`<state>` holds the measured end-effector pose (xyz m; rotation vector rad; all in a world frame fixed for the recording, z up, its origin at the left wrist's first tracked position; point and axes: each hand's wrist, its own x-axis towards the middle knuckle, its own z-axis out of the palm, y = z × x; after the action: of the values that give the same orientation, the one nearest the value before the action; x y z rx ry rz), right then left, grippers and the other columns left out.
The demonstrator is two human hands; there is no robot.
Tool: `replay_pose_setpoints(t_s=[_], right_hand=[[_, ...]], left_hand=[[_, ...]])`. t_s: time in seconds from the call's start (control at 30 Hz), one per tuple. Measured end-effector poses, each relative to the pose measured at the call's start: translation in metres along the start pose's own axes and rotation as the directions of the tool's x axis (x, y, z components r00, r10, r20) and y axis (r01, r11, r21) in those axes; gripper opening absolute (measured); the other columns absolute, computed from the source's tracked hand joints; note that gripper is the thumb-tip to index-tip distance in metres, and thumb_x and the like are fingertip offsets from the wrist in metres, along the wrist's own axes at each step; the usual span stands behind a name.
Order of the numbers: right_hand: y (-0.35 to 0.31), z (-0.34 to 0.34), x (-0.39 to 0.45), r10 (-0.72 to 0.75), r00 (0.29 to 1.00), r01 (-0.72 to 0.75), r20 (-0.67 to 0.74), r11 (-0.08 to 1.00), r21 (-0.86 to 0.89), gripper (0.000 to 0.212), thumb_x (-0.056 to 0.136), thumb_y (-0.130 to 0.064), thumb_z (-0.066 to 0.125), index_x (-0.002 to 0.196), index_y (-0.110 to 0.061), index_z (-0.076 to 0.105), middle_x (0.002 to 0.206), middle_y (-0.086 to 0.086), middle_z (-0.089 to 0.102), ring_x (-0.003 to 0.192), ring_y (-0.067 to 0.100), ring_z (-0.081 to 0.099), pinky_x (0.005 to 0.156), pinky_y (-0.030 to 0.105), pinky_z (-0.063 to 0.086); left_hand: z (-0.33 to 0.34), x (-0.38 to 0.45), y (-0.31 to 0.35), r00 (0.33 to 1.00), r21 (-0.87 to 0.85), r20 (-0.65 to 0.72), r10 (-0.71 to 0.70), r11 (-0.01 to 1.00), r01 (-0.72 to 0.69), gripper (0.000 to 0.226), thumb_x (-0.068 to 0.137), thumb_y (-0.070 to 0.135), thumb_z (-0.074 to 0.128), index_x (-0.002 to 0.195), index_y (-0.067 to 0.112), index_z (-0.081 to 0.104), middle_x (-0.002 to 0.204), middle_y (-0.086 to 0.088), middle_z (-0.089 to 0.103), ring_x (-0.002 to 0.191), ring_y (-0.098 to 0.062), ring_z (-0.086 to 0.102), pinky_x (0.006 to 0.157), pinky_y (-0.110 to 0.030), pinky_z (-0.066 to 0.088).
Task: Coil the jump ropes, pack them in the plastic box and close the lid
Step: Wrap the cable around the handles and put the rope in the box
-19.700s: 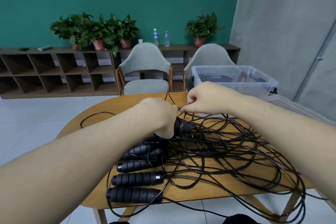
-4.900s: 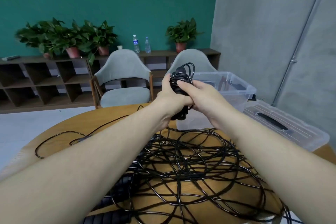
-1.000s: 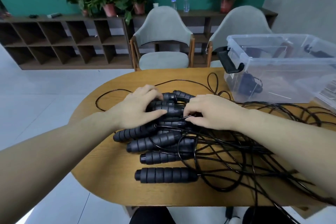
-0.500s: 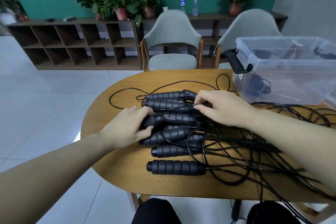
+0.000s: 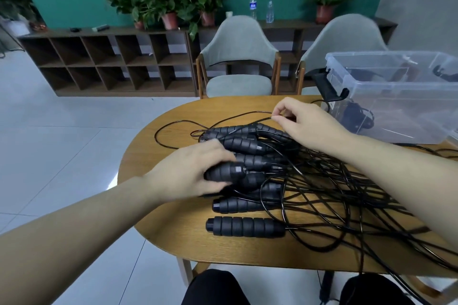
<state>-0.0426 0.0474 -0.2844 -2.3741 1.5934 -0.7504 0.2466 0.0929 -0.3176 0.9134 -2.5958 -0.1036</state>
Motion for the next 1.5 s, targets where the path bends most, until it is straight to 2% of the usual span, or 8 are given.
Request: replay_pose_setpoints(t_s=[0.2, 0.4, 0.53, 0.7, 0.8, 0.93, 1.3, 1.5], right_hand=[[0.002, -0.009, -0.005, -0.013, 1.0, 0.012, -0.017, 0.997, -0.077, 0.006, 0.1, -0.036, 0.051, 0.102, -0.032, 0.055, 0.09, -0.013, 0.066, 0.06, 0.007, 0.058, 0.057, 0.03, 0.045], [0.014, 0.003, -0.012, 0.017, 1.0, -0.016, -0.001, 0.978, -0.207, 0.017, 0.094, -0.032, 0.057, 0.111, -0.032, 0.06, 0.12, -0.008, 0.061, 0.117, 0.017, 0.05, 0.101, 0.045, 0.041], [0.003, -0.002, -0.022, -0.048, 0.998, 0.046, 0.028, 0.996, 0.078, 0.014, 0.096, -0.023, 0.056, 0.106, -0.03, 0.065, 0.092, -0.012, 0.065, 0.078, 0.0, 0.057, 0.071, 0.024, 0.051], [-0.007, 0.015, -0.022, -0.049, 0.949, 0.059, 0.313, 0.998, -0.023, 0.018, 0.093, -0.034, 0.064, 0.111, -0.03, 0.064, 0.1, -0.014, 0.06, 0.088, 0.008, 0.059, 0.073, 0.022, 0.049], [-0.01, 0.018, -0.018, 0.195, 0.933, -0.169, 0.302, 0.98, -0.108, 0.036, 0.087, -0.045, 0.07, 0.102, -0.02, 0.051, 0.088, -0.004, 0.058, 0.073, 0.015, 0.054, 0.059, 0.026, 0.042], [-0.008, 0.009, -0.022, 0.355, 0.676, -0.563, 0.646, 0.814, 0.141, 0.026, 0.099, -0.03, 0.061, 0.109, -0.006, 0.056, 0.066, 0.006, 0.066, 0.05, 0.015, 0.056, 0.052, 0.025, 0.049], [0.0, -0.052, -0.025, 0.215, 0.917, -0.23, 0.336, 0.973, 0.005, 0.025, 0.102, -0.042, 0.047, 0.097, -0.037, 0.071, 0.048, -0.015, 0.053, 0.04, -0.001, 0.043, 0.055, 0.022, 0.035], [0.014, -0.082, -0.028, 0.307, 0.866, -0.395, 0.394, 0.904, 0.165, 0.035, 0.096, -0.055, 0.052, 0.093, -0.027, 0.073, 0.05, -0.01, 0.04, 0.046, 0.011, 0.031, 0.052, 0.028, 0.029]], left_hand=[[0.014, -0.018, -0.003, 0.988, 0.165, -0.001, 0.152, 0.975, -0.15, 0.044, 0.094, 0.045, 0.058, 0.136, 0.033, 0.052, 0.096, 0.007, 0.063, 0.076, -0.011, 0.06, 0.061, -0.023, 0.049], [0.005, -0.017, 0.005, 0.994, 0.189, -0.062, 0.087, 0.979, -0.074, 0.043, 0.089, 0.042, 0.058, 0.13, 0.029, 0.054, 0.09, 0.012, 0.067, 0.074, -0.007, 0.061, 0.059, -0.017, 0.043], [-0.001, -0.011, 0.011, 0.995, 0.201, -0.082, 0.054, 0.979, -0.037, 0.038, 0.083, 0.041, 0.058, 0.118, 0.026, 0.06, 0.092, 0.014, 0.069, 0.082, -0.005, 0.057, 0.065, -0.009, 0.03], [-0.001, -0.008, 0.015, 0.99, 0.147, -0.136, 0.036, 0.989, -0.016, 0.036, 0.08, 0.04, 0.058, 0.113, 0.028, 0.051, 0.09, 0.011, 0.067, 0.08, -0.005, 0.055, 0.062, -0.013, 0.036], [0.001, -0.006, 0.022, 0.982, 0.088, -0.189, 0.011, 0.996, 0.006, 0.035, 0.076, 0.037, 0.058, 0.107, 0.024, 0.047, 0.085, 0.009, 0.062, 0.074, -0.006, 0.049, 0.059, -0.012, 0.031], [0.008, -0.005, 0.022, 0.989, 0.05, -0.076, -0.13, 0.99, 0.134, 0.032, 0.076, 0.045, 0.054, 0.104, 0.036, 0.042, 0.091, 0.024, 0.047, 0.074, -0.004, 0.048, 0.062, -0.007, 0.03], [0.019, 0.02, 0.038, 0.959, -0.071, 0.155, -0.236, 0.966, 0.249, 0.023, 0.09, 0.039, 0.065, 0.106, 0.039, 0.05, 0.094, 0.023, 0.056, 0.09, -0.001, 0.058, 0.076, -0.021, 0.048], [0.026, 0.036, 0.039, 0.945, -0.122, 0.085, -0.315, 0.938, 0.324, 0.023, 0.091, 0.039, 0.066, 0.107, 0.036, 0.051, 0.099, 0.015, 0.057, 0.088, -0.002, 0.057, 0.075, -0.021, 0.044]])
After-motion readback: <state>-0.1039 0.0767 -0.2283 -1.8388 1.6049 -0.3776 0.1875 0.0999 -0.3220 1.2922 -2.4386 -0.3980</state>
